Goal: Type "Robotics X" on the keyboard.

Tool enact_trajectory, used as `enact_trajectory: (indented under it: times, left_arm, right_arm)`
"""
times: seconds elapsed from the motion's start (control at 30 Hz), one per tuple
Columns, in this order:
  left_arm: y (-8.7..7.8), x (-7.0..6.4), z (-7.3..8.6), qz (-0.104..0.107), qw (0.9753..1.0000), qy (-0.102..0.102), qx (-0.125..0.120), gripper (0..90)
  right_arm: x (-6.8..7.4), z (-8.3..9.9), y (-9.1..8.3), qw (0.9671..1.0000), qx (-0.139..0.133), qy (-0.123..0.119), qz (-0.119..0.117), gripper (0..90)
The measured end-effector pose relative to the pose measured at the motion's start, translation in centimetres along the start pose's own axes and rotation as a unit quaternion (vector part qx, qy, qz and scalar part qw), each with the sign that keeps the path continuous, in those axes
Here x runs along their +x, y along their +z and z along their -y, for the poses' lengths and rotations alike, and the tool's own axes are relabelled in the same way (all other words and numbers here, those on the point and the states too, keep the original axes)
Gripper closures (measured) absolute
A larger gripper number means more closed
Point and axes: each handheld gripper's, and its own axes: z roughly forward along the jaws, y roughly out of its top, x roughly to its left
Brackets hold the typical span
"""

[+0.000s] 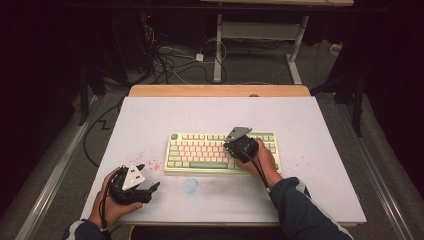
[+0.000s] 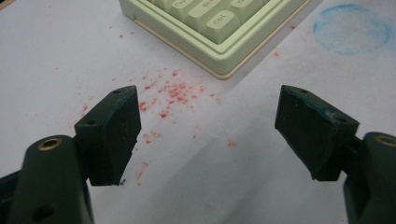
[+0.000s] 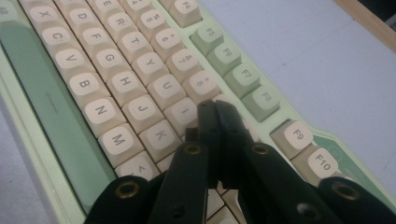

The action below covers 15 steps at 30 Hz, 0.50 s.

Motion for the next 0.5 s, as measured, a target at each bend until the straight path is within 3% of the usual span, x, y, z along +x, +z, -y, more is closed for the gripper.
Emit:
enact_trajectory:
  times: [0.13, 0.37, 0.5]
  left_arm:
    - [0.0, 0.0, 0.0, -0.002, 1.0, 0.0, 0.002, 21.2]
    - [0.0, 0.1, 0.0, -0.005, 1.0, -0.001, 0.003, 21.3]
    - [0.0, 0.1, 0.0, -0.006, 1.0, 0.0, 0.004, 21.4]
  right_arm:
    - [0.1, 0.0, 0.1, 0.9999, 0.01, -0.007, 0.0, 90.0]
    - [-0.4, 0.3, -1.9, 0.9989, -0.038, 0.028, -0.002, 90.0]
    - [-0.5, 0.8, -3.2, 0.9969, -0.071, 0.034, -0.001, 89.3]
